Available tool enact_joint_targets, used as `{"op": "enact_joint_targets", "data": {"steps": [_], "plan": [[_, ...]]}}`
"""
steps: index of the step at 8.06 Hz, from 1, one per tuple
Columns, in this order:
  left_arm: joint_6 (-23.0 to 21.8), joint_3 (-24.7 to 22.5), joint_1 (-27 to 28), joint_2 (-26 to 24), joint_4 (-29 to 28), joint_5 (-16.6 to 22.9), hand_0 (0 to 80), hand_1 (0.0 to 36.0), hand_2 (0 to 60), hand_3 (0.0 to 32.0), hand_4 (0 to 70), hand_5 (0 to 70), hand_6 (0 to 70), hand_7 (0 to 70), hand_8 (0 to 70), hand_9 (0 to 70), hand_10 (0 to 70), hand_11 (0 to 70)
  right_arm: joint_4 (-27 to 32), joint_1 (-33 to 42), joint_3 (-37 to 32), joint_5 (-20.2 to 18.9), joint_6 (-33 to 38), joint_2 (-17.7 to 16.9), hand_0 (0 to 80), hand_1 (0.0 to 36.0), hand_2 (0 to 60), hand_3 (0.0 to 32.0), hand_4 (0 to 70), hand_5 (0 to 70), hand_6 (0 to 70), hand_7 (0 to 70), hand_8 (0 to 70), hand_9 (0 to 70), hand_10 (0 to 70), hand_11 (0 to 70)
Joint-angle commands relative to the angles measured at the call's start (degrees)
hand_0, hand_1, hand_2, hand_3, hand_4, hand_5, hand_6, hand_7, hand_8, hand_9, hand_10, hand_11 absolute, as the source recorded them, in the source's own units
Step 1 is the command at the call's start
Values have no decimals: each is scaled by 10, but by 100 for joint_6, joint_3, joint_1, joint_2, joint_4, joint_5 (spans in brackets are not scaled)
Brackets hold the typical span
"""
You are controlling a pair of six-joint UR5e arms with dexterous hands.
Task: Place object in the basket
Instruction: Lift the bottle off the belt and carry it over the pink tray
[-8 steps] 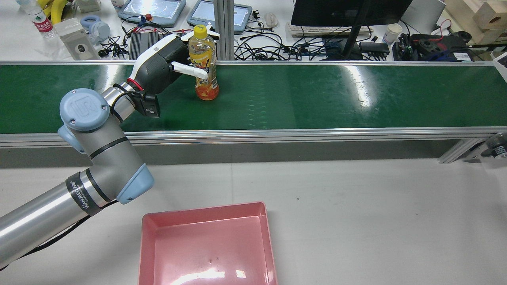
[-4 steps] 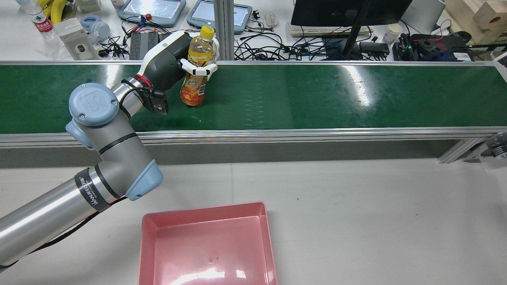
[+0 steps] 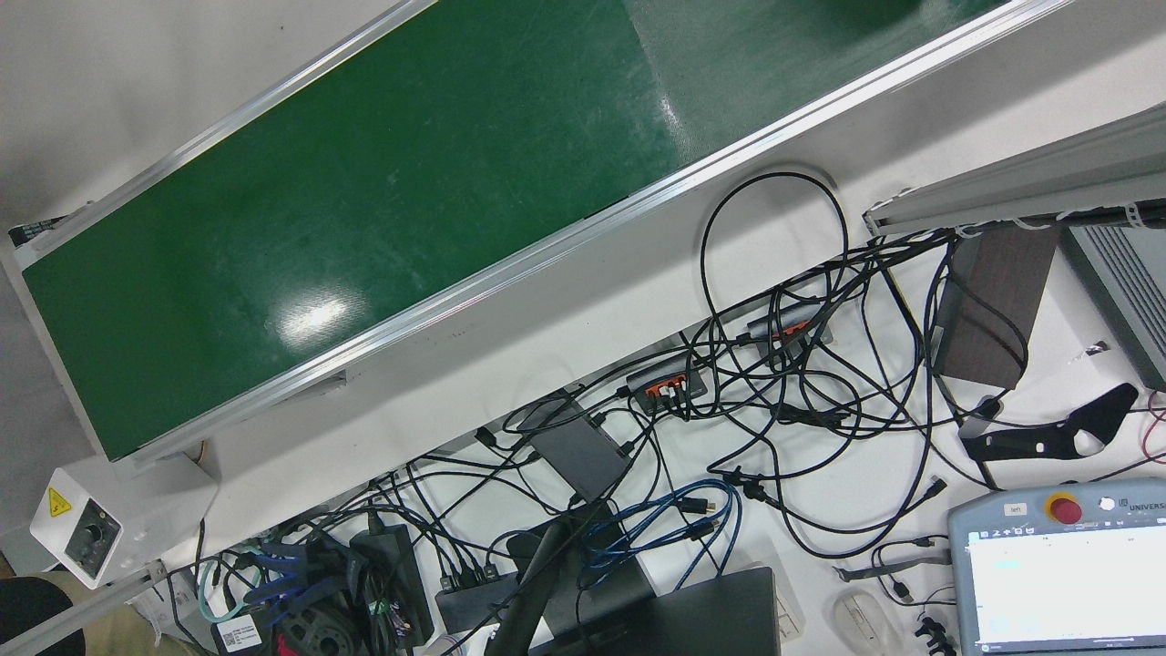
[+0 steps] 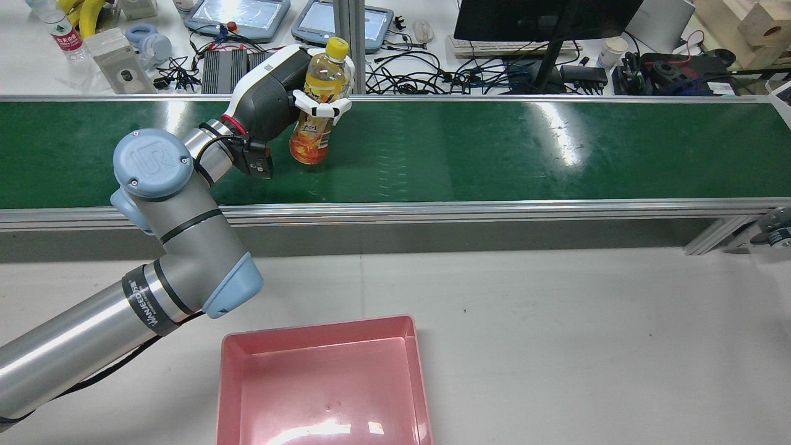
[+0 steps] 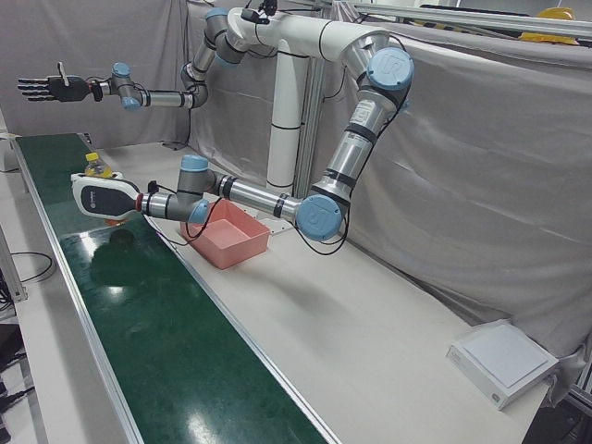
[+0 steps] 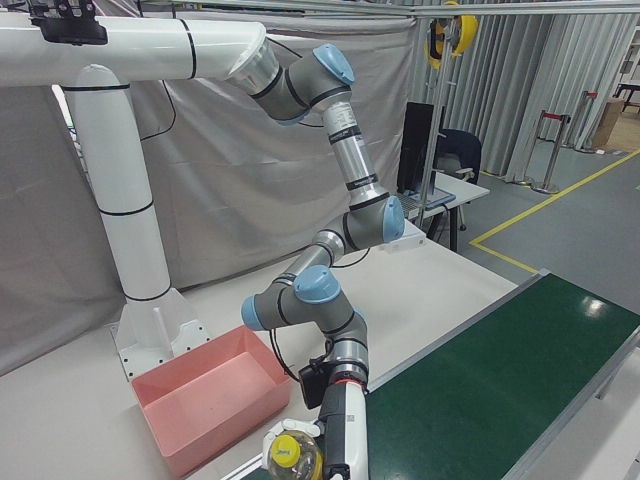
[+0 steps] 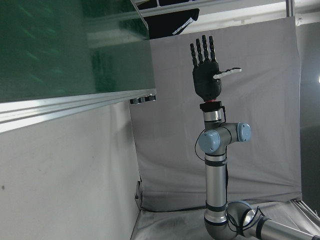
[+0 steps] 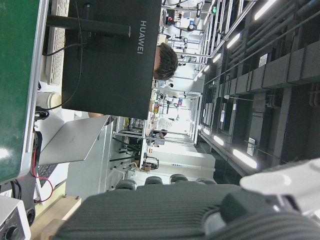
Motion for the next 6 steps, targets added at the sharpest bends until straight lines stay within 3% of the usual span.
{"op": "enact_joint_targets", "data": {"steps": [1, 2, 4, 6], "plan": [[7, -776, 305, 13, 453, 11, 559, 302, 600, 0, 649, 700, 670, 700, 700, 700, 687, 700, 0, 0, 0, 0, 0, 0, 0, 0, 0, 0, 0, 0, 0, 0, 0, 0, 0, 0], [15, -1127, 280, 143, 663, 19, 566, 299, 600, 0, 597, 700, 631, 700, 700, 700, 671, 700, 0, 0, 0, 0, 0, 0, 0, 0, 0, 0, 0, 0, 0, 0, 0, 0, 0, 0], [33, -1865, 445, 617, 1006, 116, 562, 316, 600, 0, 556, 700, 606, 699, 700, 700, 660, 700, 0, 0, 0, 0, 0, 0, 0, 0, 0, 0, 0, 0, 0, 0, 0, 0, 0, 0], [59, -2665, 779, 1328, 1174, 107, 570, 324, 600, 0, 556, 700, 602, 700, 700, 700, 664, 700, 0, 0, 0, 0, 0, 0, 0, 0, 0, 0, 0, 0, 0, 0, 0, 0, 0, 0]]}}
